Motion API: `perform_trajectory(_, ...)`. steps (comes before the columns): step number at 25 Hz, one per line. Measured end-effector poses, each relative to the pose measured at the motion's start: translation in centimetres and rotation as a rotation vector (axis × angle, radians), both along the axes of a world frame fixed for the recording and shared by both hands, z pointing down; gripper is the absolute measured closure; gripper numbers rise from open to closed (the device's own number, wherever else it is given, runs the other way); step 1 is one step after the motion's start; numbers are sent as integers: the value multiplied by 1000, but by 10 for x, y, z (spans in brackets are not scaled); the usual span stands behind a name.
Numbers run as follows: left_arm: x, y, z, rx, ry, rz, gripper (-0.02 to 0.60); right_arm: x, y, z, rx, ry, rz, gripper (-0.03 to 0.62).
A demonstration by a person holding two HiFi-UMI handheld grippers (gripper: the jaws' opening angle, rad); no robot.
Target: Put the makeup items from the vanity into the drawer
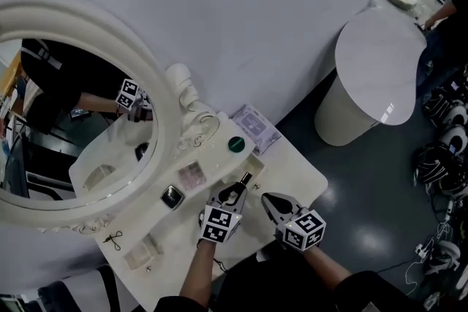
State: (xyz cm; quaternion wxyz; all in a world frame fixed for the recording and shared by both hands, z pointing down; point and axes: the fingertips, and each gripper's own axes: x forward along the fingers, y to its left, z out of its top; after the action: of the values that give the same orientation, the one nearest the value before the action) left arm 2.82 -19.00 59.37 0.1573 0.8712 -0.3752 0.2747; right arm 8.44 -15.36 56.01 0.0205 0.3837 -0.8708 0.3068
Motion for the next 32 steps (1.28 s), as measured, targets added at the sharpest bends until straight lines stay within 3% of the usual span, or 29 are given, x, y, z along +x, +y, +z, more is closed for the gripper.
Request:
perform_trajectory(11,5,-17,16,-11,-14,-15,482,21,-13,10,-30,5,42,571)
perform_trajectory(17,1,-16,7,20,-13,-32,482,18,-12,9,-25,2,39,571)
perform_trajectory(22,-2,-8,-14,67,18,-54,485,14,-7,-1,2,-7,32,571)
perform_trajectory(26,-6,4,-35,105,52,-88,542,8,-3,-17,35,-22,26,571)
perform_trajectory(32,-12,32,-59,139,105,-121,566,-6,8,-43,84,-60,17,571)
